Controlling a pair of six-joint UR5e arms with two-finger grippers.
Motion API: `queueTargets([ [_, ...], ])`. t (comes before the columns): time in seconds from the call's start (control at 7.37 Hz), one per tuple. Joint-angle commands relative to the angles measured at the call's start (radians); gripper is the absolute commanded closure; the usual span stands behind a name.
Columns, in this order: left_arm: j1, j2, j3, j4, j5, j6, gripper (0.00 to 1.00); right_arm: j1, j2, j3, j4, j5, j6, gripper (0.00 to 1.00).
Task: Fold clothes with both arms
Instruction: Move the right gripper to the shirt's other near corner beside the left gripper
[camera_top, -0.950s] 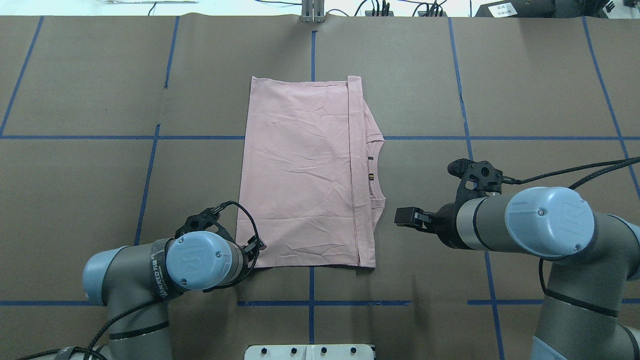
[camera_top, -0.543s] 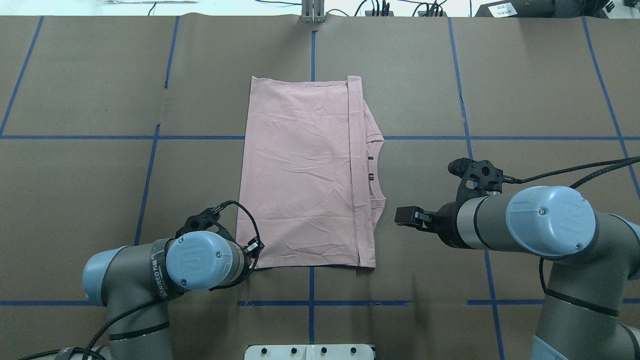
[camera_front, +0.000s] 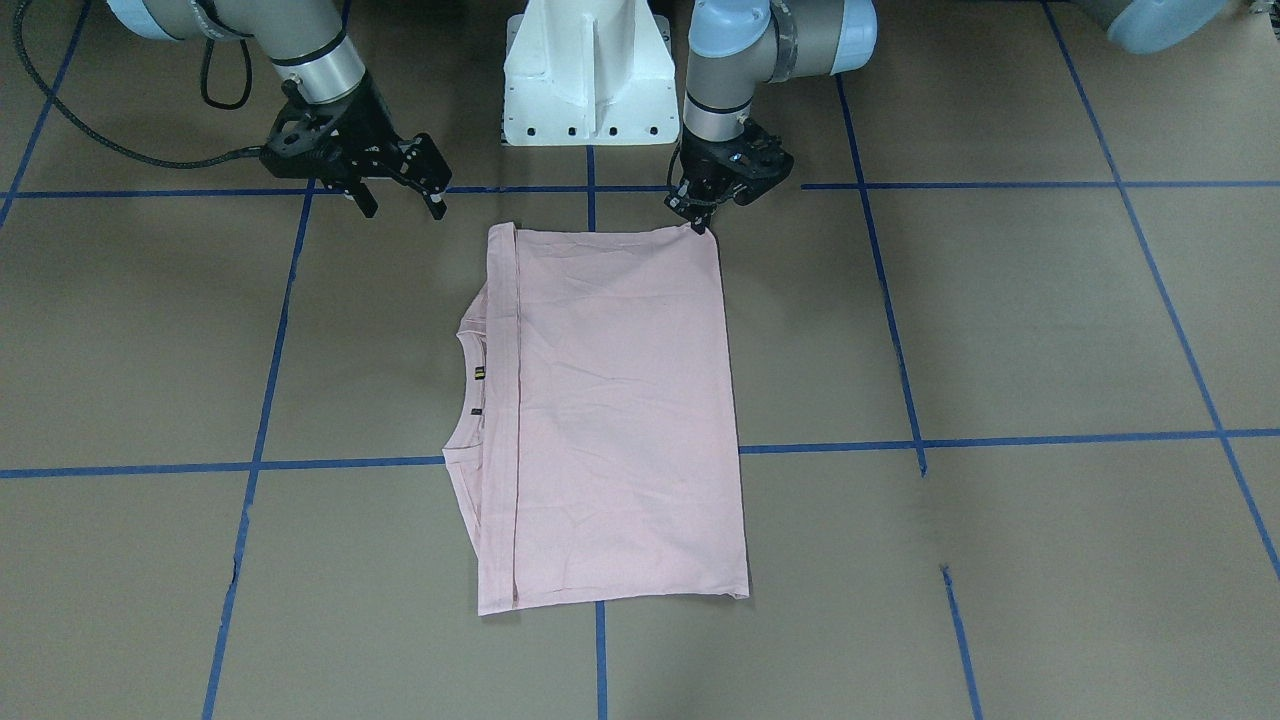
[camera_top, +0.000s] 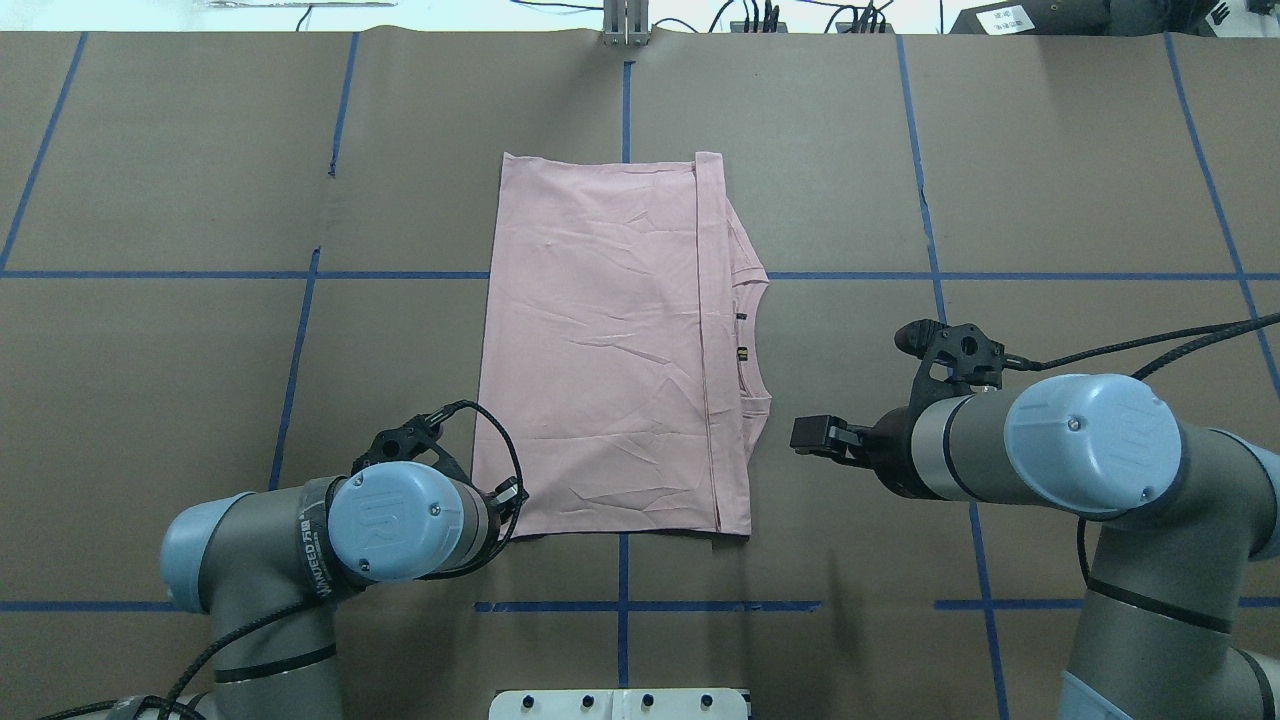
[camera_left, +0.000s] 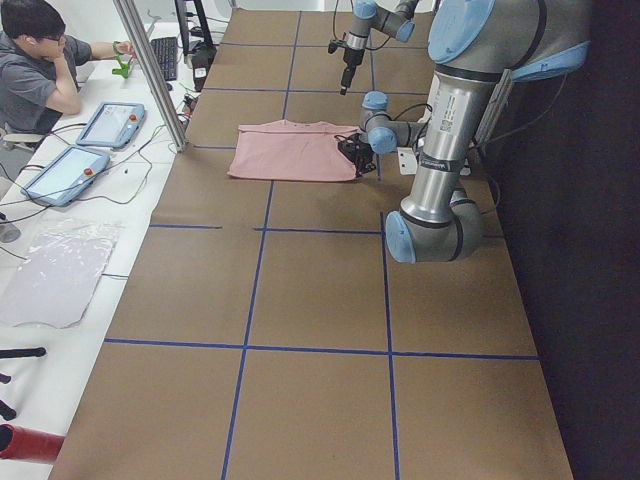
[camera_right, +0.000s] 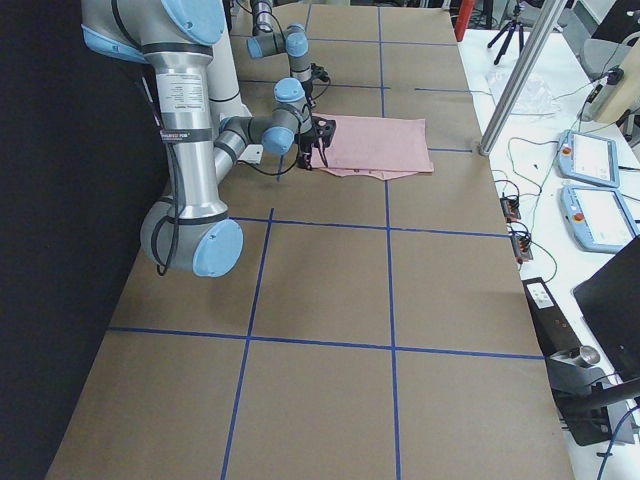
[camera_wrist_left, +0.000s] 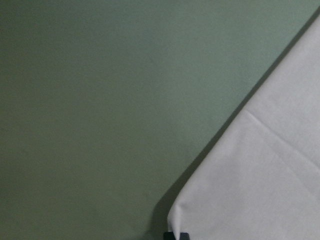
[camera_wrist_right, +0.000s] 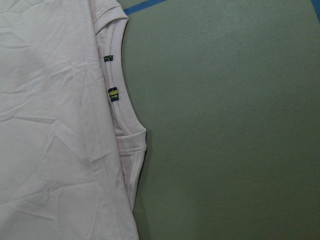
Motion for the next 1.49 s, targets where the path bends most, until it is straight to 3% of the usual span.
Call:
queueTargets([
  [0.0,0.000,0.001,-0.003,-0.001,0.007,0.060,1.00,-0.027,0.019,-0.039,-0.005,-0.002,0.041,0.00],
  [0.27,-0.005,-0.002,-0.003,-0.002,0.007,0.115,1.00,-0.063,0.076,-0.098,-0.016,-0.005,0.129,0.00],
  [0.54,-0.017,0.000,-0.059,0.000,0.003,0.155,1.00,-0.079,0.183,-0.105,-0.199,-0.005,0.140,0.00],
  [0.81,-0.025,0.004,-0.078,0.000,0.001,0.175,1.00,-0.084,0.197,-0.119,-0.206,-0.005,0.152,0.00],
  [1.09,-0.026,0.005,-0.075,0.000,0.003,0.176,1.00,-0.084,0.290,-0.218,-0.201,-0.004,0.210,0.00],
  [1.36,-0.026,0.006,-0.072,0.000,0.004,0.176,1.00,-0.088,0.305,-0.272,-0.197,-0.002,0.243,0.00],
])
